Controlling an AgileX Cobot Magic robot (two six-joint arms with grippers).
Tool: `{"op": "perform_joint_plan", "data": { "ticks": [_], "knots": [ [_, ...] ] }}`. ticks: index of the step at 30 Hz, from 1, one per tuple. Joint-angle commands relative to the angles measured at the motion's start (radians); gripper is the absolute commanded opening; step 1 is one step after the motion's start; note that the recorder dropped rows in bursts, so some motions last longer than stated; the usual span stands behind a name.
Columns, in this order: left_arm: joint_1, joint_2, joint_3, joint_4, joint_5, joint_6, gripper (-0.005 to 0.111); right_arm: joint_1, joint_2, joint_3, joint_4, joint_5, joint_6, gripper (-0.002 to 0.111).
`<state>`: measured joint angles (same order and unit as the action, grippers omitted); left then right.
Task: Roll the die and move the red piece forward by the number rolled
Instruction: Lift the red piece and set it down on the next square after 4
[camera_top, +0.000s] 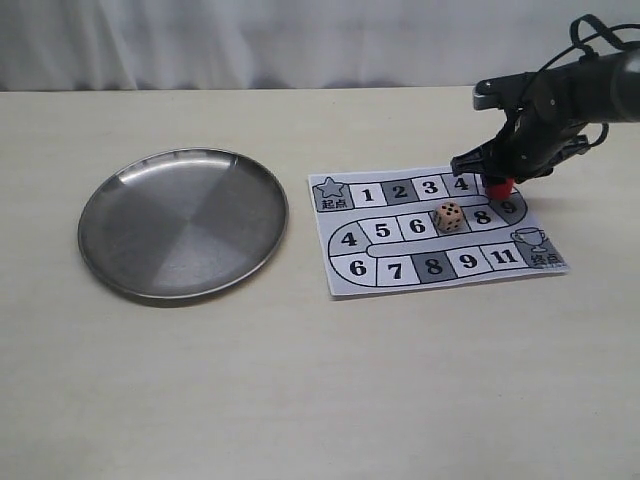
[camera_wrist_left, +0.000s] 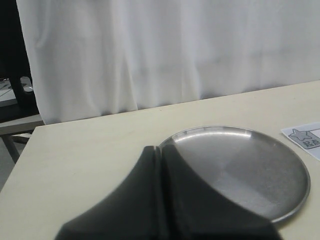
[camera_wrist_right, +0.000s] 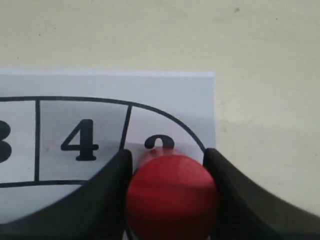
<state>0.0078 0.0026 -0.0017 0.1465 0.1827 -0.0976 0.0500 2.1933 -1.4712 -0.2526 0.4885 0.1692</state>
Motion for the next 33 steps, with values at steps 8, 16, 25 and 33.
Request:
{"op": "perform_joint_plan", "data": {
  "ticks": [8,16,25,33],
  "knots": [
    [-0.008,-0.003,0.002,-0.002,-0.009,-0.001,0.000,-0.002,-0.008,0.007,0.013,-0.037,0.002,0.036],
    [-0.008,-0.003,0.002,-0.002,-0.009,-0.001,0.000,-0.002,-0.008,0.007,0.013,-0.072,0.002,0.037],
    [-0.008,-0.003,0.002,-0.002,-0.009,-0.001,0.000,-0.002,-0.008,0.007,0.013,-0.074,0.002,0.039],
    [-0.008,-0.003,0.002,-0.002,-0.009,-0.001,0.000,-0.002,-0.016,0.007,0.035,-0.058,0.002,0.080]
  ]
}}
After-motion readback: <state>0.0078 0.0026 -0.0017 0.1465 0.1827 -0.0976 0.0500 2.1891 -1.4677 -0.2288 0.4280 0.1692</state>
